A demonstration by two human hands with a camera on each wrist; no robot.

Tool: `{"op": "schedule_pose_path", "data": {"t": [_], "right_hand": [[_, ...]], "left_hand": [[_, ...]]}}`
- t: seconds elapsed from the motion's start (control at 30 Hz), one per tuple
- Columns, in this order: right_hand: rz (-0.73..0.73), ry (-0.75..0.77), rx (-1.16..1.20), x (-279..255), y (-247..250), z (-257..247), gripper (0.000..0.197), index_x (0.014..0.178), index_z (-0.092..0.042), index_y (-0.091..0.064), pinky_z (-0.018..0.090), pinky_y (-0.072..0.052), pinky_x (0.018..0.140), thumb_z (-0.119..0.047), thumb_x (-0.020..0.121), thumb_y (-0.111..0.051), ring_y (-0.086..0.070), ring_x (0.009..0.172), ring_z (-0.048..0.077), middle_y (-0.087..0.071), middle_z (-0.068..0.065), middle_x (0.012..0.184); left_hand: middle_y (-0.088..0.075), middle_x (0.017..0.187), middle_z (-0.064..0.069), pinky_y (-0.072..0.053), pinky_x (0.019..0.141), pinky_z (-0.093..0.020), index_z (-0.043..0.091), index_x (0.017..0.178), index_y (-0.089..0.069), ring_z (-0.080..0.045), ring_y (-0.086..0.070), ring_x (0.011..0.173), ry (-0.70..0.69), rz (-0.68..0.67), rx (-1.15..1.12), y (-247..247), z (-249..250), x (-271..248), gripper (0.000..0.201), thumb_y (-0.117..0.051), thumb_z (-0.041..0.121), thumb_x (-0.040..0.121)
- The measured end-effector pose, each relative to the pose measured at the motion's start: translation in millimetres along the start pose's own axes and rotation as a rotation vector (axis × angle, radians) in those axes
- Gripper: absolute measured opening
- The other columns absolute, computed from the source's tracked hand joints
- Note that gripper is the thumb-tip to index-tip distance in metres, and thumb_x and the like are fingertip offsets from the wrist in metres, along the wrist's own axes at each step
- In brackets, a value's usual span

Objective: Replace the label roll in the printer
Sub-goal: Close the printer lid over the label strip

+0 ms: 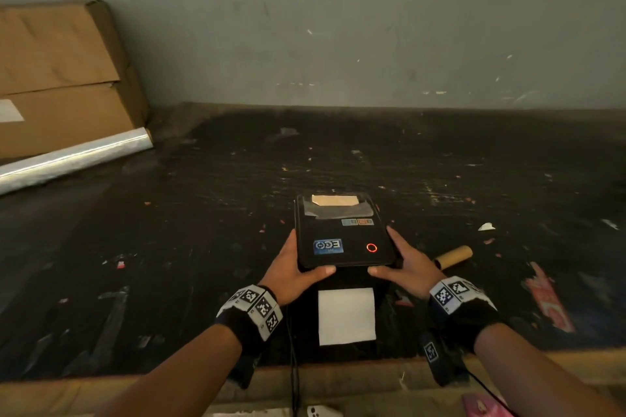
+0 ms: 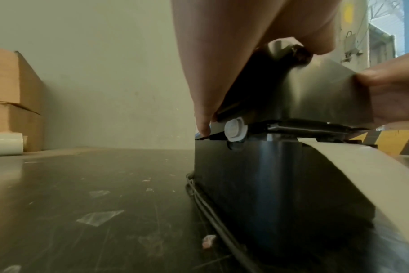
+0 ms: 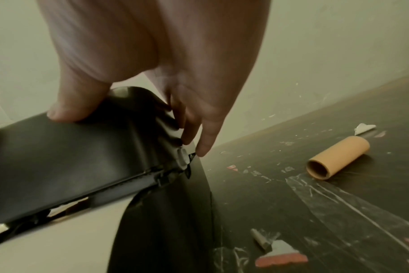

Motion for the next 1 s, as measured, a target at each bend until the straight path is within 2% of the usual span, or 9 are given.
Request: {"op": "schedule_pose_path", "data": {"t": [0.13,0.2,0.33,0.4,0.5,0.6,0.73,0.9,1.0], "right_hand": [[0.006,-0.009,0.024,1,1,-4,0.101,0.148,-0.030,0.000,0.046,-0.029,0.110,-0.057,0.074,-0.064,-0.034,0.137,0.026,-0.028,0.005,0.154],[-0.006,-0.012,0.026,0,0,-2,0.103,0.148,-0.031,0.003,0.048,-0.030,0.111,-0.059,0.074,-0.063,-0.035,0.136,0.027,-0.027,0.005,0.155],[-0.063,-0.004,0.054,-6,-8,1,0.101,0.146,-0.031,0.012,0.049,-0.033,0.110,-0.050,0.080,-0.061,-0.031,0.138,0.028,-0.019,0.006,0.157],[-0.067,-0.008,0.093,-8,-12,3,0.098,0.146,-0.033,0.014,0.051,-0.034,0.109,-0.047,0.083,-0.060,-0.028,0.140,0.028,-0.015,0.004,0.158],[-0.066,-0.012,0.104,-9,-12,4,0.098,0.145,-0.035,0.015,0.053,-0.033,0.110,-0.049,0.082,-0.059,-0.026,0.141,0.028,-0.014,0.003,0.159],[-0.070,0.002,0.110,-9,-12,3,0.099,0.145,-0.034,0.016,0.053,-0.033,0.109,-0.049,0.082,-0.059,-0.028,0.140,0.028,-0.015,0.003,0.158],[-0.070,0.008,0.124,-9,-14,5,0.098,0.145,-0.034,0.016,0.049,-0.028,0.113,-0.050,0.083,-0.058,-0.027,0.141,0.027,-0.016,0.003,0.158],[-0.077,-0.006,0.129,-10,-14,4,0.097,0.145,-0.035,0.016,0.052,-0.032,0.109,-0.050,0.083,-0.058,-0.028,0.140,0.029,-0.015,0.003,0.158],[-0.077,0.002,0.133,-10,-14,4,0.098,0.145,-0.035,0.015,0.050,-0.027,0.112,-0.051,0.082,-0.058,-0.026,0.141,0.027,-0.014,0.003,0.159]], "left_hand": [[-0.040,0.148,0.001,-0.034,0.103,-0.030,0.027,0.145,-0.018,-0.015,-0.041,0.132,0.045,0.051,0.017,-2,5,4,0.079,-0.061,0.049,0.082],[-0.040,0.148,0.000,-0.034,0.099,-0.027,0.025,0.145,-0.019,-0.016,-0.042,0.132,0.058,0.074,0.006,-5,5,4,0.078,-0.060,0.048,0.083],[-0.037,0.150,0.000,-0.034,0.104,-0.032,0.030,0.146,-0.013,-0.017,-0.040,0.134,0.082,0.061,-0.034,-11,-3,0,0.083,-0.062,0.047,0.082],[-0.034,0.151,0.000,-0.032,0.106,-0.033,0.028,0.148,-0.009,-0.018,-0.036,0.136,0.108,0.067,-0.053,-12,-5,-2,0.085,-0.061,0.045,0.083],[-0.035,0.151,0.000,-0.032,0.103,-0.030,0.027,0.148,-0.008,-0.017,-0.037,0.135,0.107,0.073,-0.074,-14,-5,-2,0.084,-0.061,0.043,0.084],[-0.037,0.150,0.000,-0.034,0.104,-0.032,0.029,0.147,-0.012,-0.017,-0.040,0.133,0.106,0.081,-0.101,-15,-8,-1,0.081,-0.061,0.042,0.084],[-0.040,0.148,0.000,-0.035,0.104,-0.033,0.030,0.147,-0.013,-0.017,-0.042,0.132,0.120,0.092,-0.122,-17,-8,-3,0.079,-0.061,0.042,0.085],[-0.037,0.150,-0.001,-0.033,0.105,-0.035,0.029,0.148,-0.009,-0.019,-0.040,0.134,0.132,0.082,-0.130,-17,-7,-3,0.081,-0.060,0.042,0.086],[-0.038,0.149,-0.001,-0.034,0.104,-0.033,0.030,0.147,-0.011,-0.018,-0.041,0.133,0.122,0.093,-0.139,-18,-7,-3,0.080,-0.060,0.041,0.085]]}}
Point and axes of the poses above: each hand's wrist, its own x-axis towards the middle knuckle, its own y-axis out of the back of the hand, z = x × y, the point moved 2 cm from there along x, towards the middle knuckle
